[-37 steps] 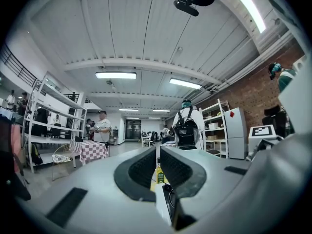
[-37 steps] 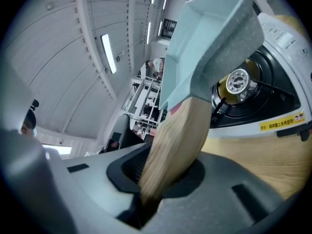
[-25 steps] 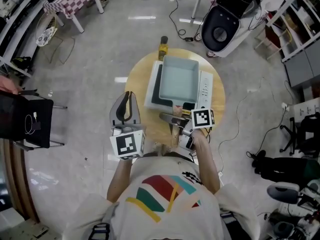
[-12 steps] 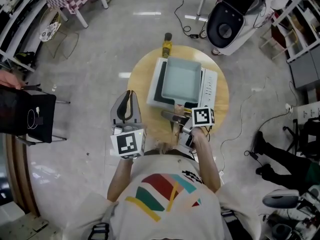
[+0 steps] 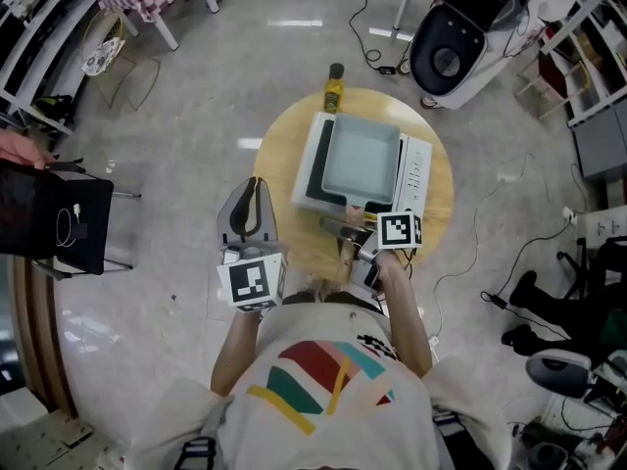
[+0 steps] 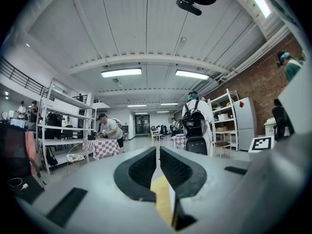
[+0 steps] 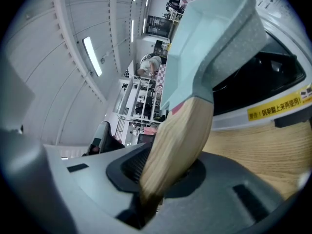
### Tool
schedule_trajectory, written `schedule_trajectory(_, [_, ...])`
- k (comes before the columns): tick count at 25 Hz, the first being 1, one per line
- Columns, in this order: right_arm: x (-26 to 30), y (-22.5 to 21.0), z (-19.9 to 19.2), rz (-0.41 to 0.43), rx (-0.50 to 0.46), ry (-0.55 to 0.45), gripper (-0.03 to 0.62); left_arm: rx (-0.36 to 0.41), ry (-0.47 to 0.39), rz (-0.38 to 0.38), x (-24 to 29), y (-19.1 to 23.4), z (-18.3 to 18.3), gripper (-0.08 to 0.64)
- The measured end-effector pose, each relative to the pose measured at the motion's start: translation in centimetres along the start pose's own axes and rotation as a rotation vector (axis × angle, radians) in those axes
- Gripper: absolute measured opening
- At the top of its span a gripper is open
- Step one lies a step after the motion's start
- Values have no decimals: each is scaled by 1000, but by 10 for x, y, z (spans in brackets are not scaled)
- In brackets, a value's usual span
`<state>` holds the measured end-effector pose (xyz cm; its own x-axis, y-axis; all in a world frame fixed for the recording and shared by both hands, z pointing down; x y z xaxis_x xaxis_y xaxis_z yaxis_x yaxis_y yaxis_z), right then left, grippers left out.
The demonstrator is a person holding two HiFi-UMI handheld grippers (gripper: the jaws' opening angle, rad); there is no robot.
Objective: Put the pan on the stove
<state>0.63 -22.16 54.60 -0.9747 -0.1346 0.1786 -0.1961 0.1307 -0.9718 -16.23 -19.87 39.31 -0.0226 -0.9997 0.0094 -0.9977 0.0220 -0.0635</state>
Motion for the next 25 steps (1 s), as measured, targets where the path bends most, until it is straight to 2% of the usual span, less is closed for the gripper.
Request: schedule_trajectory(25, [1, -12, 2, -10, 29, -23, 51, 9, 6, 15, -11, -1, -3, 20])
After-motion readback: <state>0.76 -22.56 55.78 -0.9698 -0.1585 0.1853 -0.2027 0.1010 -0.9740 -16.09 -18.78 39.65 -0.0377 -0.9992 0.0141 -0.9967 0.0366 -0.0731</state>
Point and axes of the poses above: the fingertips, and each gripper's own axes: x forward along the fingers, y to its left, z out of its top, the point moved 6 cm from there along -x, backward along the fingers, and after that the axes turned 1 degree about z, right-handed, at the moved point
